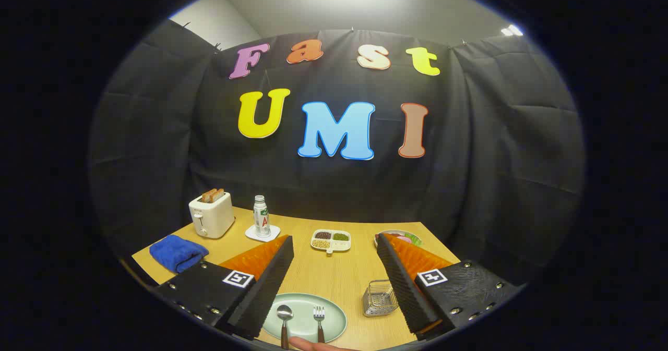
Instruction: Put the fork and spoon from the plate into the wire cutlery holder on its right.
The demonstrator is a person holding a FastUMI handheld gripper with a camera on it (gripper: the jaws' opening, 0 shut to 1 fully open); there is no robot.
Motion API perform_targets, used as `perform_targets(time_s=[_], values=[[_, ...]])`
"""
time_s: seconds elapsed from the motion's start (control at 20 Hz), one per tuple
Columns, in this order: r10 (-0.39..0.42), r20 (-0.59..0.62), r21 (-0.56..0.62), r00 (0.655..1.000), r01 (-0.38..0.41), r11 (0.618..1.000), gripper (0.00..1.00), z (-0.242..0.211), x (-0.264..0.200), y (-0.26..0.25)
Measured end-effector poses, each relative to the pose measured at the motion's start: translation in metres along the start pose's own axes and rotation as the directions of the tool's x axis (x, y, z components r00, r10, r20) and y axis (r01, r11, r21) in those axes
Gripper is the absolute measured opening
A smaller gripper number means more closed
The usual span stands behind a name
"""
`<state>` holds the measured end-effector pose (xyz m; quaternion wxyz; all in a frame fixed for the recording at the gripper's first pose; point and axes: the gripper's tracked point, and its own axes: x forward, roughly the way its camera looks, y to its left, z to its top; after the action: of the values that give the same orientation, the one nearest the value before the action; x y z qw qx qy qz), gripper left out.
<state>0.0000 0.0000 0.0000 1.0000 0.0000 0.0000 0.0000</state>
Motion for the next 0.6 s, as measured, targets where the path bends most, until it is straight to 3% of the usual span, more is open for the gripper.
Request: perform_targets(time_s=[0.2, 0.6], values=[[0.013, 0.021, -0.003, 1.000, -0.013, 1.000, 0.98, 0.002, -0.003, 0.002], [-0.031, -0.011, 0.028, 0.999, 0.031, 0.999, 0.98, -0.009, 0.000, -0.014]])
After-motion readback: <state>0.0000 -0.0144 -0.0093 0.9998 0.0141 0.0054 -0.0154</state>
